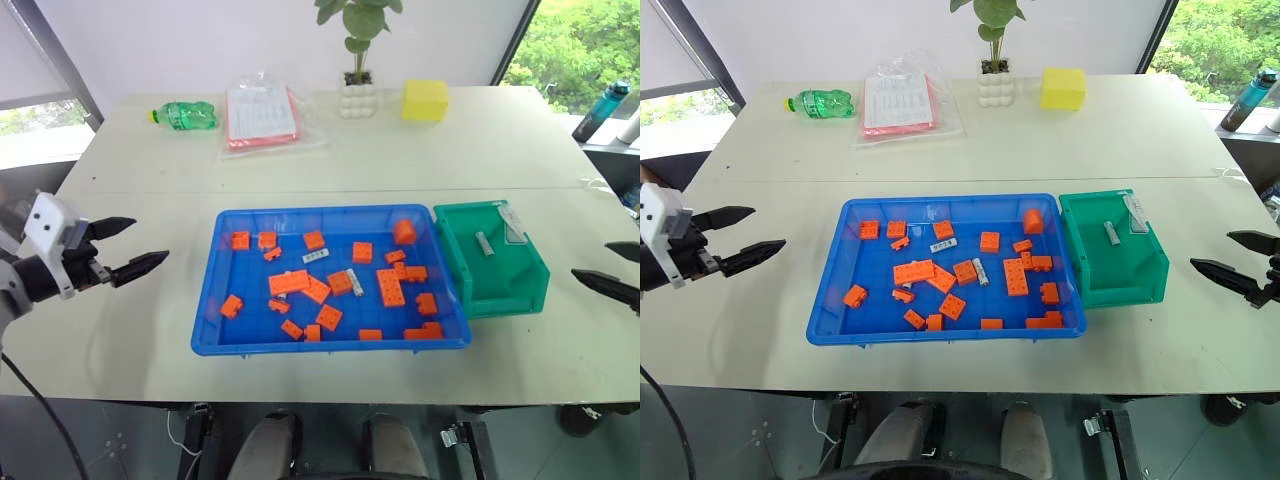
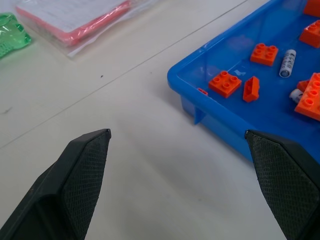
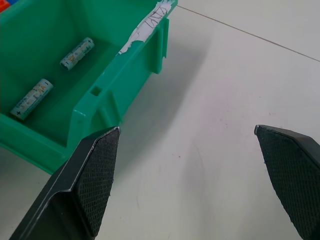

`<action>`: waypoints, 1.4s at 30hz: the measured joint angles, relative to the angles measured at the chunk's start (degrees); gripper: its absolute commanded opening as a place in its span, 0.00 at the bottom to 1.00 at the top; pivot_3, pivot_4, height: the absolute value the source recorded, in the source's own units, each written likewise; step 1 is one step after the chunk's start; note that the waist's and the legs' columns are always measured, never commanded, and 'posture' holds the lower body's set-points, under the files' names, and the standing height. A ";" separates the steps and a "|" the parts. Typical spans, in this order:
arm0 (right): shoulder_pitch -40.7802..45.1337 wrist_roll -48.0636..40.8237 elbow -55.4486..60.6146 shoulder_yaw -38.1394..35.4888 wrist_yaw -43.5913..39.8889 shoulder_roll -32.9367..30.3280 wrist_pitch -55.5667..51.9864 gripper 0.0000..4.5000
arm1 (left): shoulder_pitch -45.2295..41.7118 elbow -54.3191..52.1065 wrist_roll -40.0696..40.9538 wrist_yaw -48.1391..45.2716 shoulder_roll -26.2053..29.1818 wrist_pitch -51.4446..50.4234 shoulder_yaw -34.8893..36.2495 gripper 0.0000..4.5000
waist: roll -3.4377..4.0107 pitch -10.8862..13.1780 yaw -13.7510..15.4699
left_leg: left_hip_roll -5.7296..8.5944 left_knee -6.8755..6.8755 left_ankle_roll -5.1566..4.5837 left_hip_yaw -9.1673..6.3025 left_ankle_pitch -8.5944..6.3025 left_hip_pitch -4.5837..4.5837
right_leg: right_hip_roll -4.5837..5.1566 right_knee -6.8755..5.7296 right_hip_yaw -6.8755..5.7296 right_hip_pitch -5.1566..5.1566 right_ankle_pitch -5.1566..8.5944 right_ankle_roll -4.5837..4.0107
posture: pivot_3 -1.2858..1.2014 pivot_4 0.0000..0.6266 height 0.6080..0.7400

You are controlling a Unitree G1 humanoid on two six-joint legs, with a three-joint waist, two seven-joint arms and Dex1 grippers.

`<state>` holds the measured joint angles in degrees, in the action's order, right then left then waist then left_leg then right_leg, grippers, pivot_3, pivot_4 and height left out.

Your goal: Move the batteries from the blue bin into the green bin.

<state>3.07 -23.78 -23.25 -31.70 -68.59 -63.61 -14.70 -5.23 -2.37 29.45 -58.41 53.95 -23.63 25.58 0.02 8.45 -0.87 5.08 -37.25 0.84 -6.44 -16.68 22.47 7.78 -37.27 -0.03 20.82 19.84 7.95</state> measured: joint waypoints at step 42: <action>49.16 13.60 9.48 56.96 -5.60 36.79 -5.25 0.99 | -4.11 -15.68 7.14 -14.99 6.16 -7.47 -8.39 1.00 | 0.05 0.31 -1.71 | 0.10 -0.70 0.06 -0.37 0.03 0.99 | -0.02 -0.91 -0.16 1.04 -0.01 0.00 | 0.52 0.24 0.90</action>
<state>52.23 -10.18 -13.77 25.26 -74.20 -26.82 -19.95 -9.34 -18.04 36.59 -73.39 60.12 -31.10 17.19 0.07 8.76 -2.58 5.19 -37.94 0.90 -6.81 -16.65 23.45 7.76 -38.18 -0.18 21.86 19.83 7.94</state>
